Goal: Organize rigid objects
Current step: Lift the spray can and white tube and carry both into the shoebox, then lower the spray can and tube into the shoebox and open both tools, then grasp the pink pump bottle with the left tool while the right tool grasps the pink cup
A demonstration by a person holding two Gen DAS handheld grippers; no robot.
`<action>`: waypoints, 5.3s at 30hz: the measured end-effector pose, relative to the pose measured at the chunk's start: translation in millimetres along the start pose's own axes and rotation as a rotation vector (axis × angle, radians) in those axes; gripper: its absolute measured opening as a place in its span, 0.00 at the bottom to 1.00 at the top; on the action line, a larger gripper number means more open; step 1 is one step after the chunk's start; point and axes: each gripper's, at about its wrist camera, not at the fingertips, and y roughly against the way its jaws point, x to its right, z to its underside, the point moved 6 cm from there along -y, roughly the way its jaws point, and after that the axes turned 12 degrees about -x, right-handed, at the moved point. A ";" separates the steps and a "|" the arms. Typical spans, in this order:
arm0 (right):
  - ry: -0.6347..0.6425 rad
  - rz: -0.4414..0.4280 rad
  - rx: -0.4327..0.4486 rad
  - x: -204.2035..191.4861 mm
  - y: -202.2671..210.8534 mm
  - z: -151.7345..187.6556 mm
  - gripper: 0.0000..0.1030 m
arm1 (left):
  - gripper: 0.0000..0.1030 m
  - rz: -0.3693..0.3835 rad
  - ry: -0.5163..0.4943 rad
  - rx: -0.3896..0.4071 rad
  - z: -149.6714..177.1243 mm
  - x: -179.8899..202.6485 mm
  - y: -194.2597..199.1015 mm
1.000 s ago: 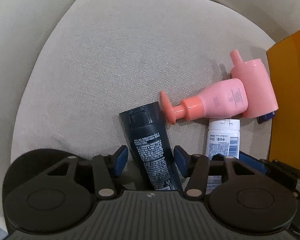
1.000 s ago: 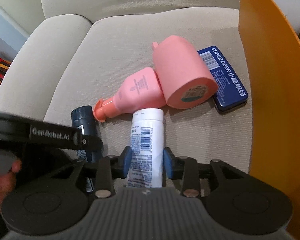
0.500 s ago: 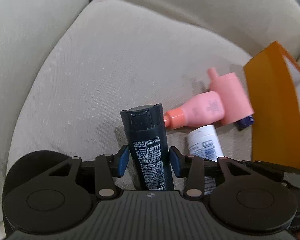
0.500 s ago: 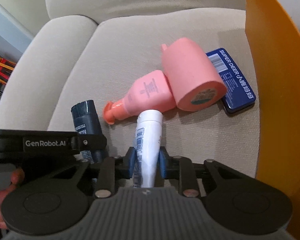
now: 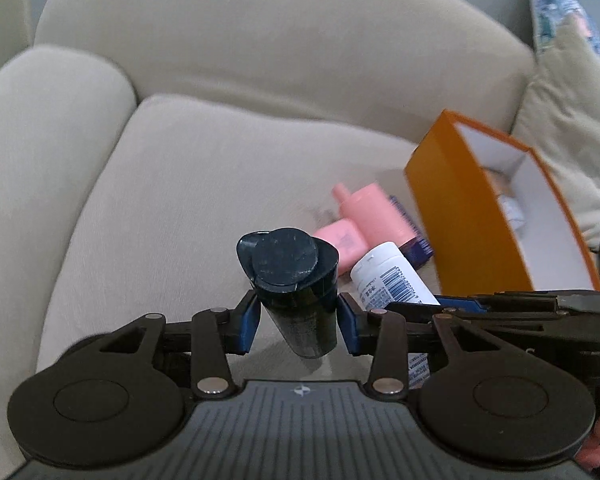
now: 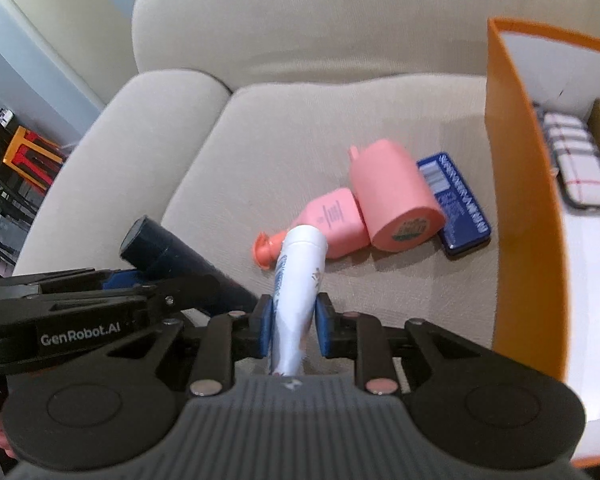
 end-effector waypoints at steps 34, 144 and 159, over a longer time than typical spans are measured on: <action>-0.289 0.166 0.240 181.1 126.3 35.2 0.23 | 0.45 0.058 -0.517 -0.309 -49.2 238.8 -55.1; -0.033 0.254 -0.082 178.8 20.5 -41.4 0.23 | 0.50 0.106 0.013 -0.191 -110.4 100.0 -47.4; 0.086 0.190 0.144 69.5 80.8 -58.7 0.30 | 0.49 0.019 0.032 -0.096 -81.2 29.9 -8.1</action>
